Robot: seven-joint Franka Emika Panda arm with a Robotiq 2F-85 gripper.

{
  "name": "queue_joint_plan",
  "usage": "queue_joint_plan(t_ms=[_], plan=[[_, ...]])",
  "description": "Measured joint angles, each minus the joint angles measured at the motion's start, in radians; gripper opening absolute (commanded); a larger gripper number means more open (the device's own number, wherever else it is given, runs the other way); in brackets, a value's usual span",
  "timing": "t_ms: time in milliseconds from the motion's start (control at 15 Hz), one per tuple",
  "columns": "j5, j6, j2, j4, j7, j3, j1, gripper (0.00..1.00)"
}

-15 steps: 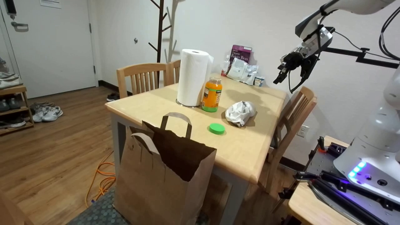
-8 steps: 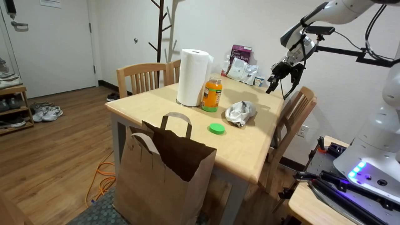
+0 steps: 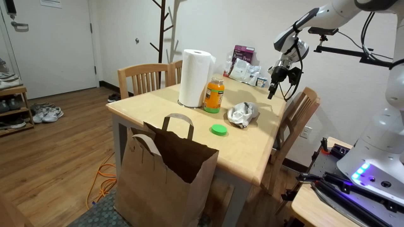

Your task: Put the cap in the paper bag

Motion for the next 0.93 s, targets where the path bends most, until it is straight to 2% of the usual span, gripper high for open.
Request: queue_joint_plan(t_ms=[200, 467, 933], plan=[[0.003, 0.0, 0.003, 0.005, -0.007, 0.014, -0.012, 1.0], [0.038, -0.008, 0.007, 0.005, -0.064, 0.071, -0.059, 1.0], [0.032, 0.01, 0.014, 0.005, -0.079, 0.084, -0.071, 1.0]])
